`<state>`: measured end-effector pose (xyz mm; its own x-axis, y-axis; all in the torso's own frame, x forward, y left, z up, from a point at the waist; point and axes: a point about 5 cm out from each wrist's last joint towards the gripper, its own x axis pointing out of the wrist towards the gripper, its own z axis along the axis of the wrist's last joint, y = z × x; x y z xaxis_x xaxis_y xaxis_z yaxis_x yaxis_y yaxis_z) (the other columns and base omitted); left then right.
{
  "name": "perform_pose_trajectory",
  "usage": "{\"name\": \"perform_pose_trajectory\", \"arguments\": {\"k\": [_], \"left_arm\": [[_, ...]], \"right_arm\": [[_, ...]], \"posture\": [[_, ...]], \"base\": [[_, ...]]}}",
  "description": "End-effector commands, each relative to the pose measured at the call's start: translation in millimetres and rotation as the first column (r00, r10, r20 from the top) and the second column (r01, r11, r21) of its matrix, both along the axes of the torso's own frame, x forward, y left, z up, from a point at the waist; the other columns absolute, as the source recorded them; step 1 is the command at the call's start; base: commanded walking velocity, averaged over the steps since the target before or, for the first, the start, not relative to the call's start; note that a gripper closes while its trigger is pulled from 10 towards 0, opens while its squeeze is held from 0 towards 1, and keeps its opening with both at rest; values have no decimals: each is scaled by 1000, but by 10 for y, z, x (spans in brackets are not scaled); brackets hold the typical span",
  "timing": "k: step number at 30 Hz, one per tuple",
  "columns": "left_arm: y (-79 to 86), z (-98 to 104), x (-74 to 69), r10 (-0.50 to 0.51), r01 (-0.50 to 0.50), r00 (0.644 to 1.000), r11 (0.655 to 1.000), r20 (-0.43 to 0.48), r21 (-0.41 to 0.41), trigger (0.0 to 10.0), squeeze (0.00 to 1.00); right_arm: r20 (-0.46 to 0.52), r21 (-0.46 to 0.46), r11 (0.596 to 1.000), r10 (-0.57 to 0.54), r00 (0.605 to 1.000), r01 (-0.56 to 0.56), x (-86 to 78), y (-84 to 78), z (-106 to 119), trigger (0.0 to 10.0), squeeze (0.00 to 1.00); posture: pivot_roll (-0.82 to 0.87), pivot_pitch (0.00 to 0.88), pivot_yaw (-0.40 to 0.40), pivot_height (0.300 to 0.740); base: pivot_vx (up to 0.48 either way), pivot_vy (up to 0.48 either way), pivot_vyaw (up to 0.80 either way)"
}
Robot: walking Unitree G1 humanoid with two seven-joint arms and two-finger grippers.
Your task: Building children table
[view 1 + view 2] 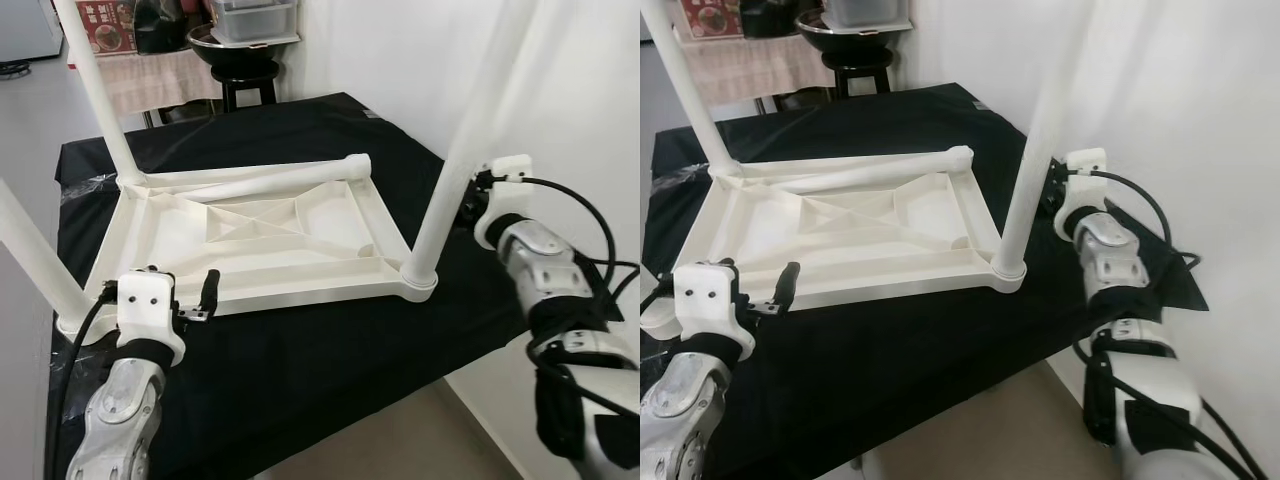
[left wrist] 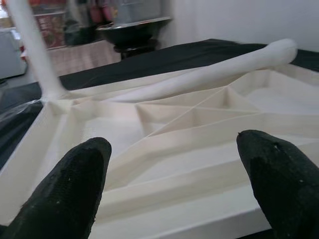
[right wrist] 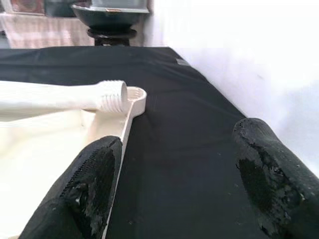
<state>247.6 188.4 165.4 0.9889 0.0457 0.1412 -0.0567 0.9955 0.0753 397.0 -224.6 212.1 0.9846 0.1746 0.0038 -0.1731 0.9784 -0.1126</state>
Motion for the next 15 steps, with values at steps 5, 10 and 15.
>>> {"name": "perform_pose_trajectory", "arguments": {"k": [5,10,15], "left_arm": [[-19,12,21,-15,15,1000,1000,5,7,10000,0],[-14,11,6,-10,10,1000,1000,5,6,10000,0],[-30,-20,-30,-5,5,1000,1000,-2,1,10000,0]], "right_arm": [[-15,2,902,431,902,-431,-83,695,-121,10000,0],[-46,-26,771,634,772,-636,-224,909,-163,10000,0],[-176,-105,216,957,232,-971,-943,1347,-261,10000,0]], "posture": [[-21,28,-33,740],[-9,30,-37,740],[-6,31,-46,740]], "base": [[0,0,0],[0,0,0],[0,0,0]]}}
